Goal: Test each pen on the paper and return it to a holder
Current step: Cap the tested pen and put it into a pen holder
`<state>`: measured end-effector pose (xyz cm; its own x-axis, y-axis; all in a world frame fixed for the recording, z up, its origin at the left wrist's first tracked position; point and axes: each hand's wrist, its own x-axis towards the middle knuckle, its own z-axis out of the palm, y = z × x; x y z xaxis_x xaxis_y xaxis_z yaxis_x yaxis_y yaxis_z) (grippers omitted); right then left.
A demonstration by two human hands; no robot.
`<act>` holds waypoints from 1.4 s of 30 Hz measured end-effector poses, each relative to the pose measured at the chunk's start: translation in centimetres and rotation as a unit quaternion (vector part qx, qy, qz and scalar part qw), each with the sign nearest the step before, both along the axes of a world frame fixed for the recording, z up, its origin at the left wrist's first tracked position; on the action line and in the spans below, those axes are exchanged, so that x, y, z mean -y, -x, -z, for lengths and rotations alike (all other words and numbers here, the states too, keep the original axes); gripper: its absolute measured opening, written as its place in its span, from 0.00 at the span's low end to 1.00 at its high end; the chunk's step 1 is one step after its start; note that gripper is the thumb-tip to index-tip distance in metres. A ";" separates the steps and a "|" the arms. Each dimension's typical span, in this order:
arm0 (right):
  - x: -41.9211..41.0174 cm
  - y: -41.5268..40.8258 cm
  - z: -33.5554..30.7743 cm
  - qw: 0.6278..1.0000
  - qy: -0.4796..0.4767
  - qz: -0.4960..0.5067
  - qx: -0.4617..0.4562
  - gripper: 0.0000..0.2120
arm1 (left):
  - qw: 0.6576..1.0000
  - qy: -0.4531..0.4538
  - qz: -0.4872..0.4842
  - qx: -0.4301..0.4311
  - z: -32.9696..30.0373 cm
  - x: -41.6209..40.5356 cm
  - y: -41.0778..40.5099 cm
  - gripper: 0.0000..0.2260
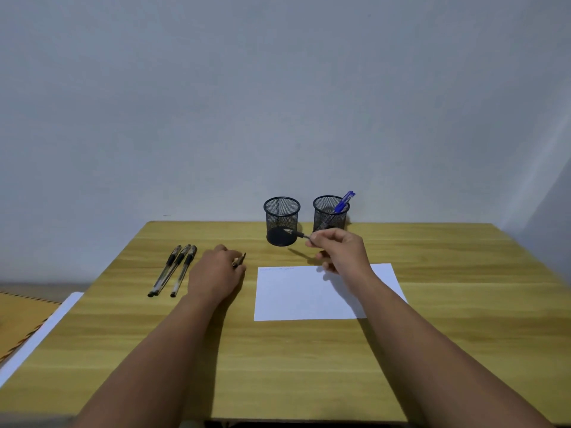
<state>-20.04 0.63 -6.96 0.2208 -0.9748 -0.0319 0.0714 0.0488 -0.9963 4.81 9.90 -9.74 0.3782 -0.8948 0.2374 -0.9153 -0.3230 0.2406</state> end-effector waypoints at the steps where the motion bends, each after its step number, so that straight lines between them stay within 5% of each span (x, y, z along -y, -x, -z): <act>1: 0.0 0.1 0.1 1.000 0.002 -0.008 -0.017 0.02 | 1.000 0.006 -0.001 0.002 0.0 0.1 0.0 0.15; 8: -0.5 0.4 1.0 0.998 0.011 -0.045 -0.046 0.07 | 0.999 0.034 -0.015 -0.016 0.0 0.5 -0.3 0.12; 20: 0.1 -0.6 2.1 0.980 0.100 -0.074 -0.157 0.05 | 0.957 0.092 0.073 -0.267 -2.9 0.0 1.6 0.06; 34: 0.0 -0.7 2.5 0.974 0.124 -0.087 -0.169 0.05 | 0.950 0.041 0.144 -0.275 -3.6 1.0 2.7 0.06; 42: -0.7 1.8 2.2 0.988 0.017 -0.130 -0.079 0.03 | 0.868 0.001 0.175 -0.464 -5.1 1.0 3.9 0.04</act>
